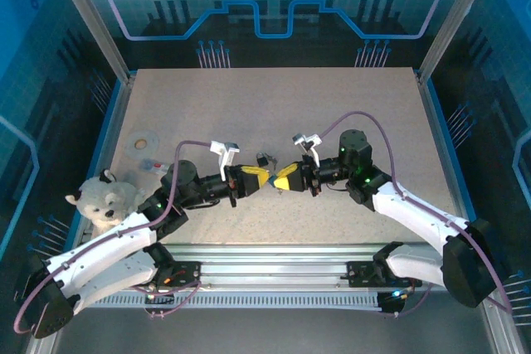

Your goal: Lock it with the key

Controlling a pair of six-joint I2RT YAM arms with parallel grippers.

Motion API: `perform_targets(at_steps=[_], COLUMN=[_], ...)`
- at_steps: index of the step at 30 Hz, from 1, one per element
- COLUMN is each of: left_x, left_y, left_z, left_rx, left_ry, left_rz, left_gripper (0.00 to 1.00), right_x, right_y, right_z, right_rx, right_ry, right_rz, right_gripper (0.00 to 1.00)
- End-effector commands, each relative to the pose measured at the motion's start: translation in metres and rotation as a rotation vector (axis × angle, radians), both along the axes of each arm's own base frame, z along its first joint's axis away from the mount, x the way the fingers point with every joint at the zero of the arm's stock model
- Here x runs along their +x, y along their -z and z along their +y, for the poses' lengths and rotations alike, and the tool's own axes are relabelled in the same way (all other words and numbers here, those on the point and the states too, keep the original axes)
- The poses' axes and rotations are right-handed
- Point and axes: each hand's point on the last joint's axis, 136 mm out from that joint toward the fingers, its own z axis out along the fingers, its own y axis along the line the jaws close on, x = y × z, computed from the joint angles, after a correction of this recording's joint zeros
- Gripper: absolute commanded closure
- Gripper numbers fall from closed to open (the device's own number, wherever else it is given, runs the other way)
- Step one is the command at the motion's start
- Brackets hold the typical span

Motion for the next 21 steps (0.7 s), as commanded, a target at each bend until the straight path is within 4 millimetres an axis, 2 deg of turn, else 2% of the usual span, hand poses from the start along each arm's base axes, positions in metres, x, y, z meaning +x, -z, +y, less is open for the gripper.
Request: perform_targets(at_steps=[1,6,21], left_x=[-0.048,-0.051,-0.057], left_y=[0.032,0.035,0.053], left_z=[-0.020,-0.023,-0.032], left_rx=[0.093,0.098,0.120], left_ry=[0.247,0.264,0.303], left_rz=[0.091,0.100,0.140], left_gripper=[1.00,1.00,1.00], right_x=[0.046,0.055,0.083], right_y=[-0.037,-0.040,-0.060], right_z=[-0.006,-0.010,-0.007], right_rx=[0.079,0.095,0.119], right_ry=[0.251,0.316,0.354], right_rz=[-0.152,-0.154,-0.058], right_gripper=[1.00,1.00,1.00])
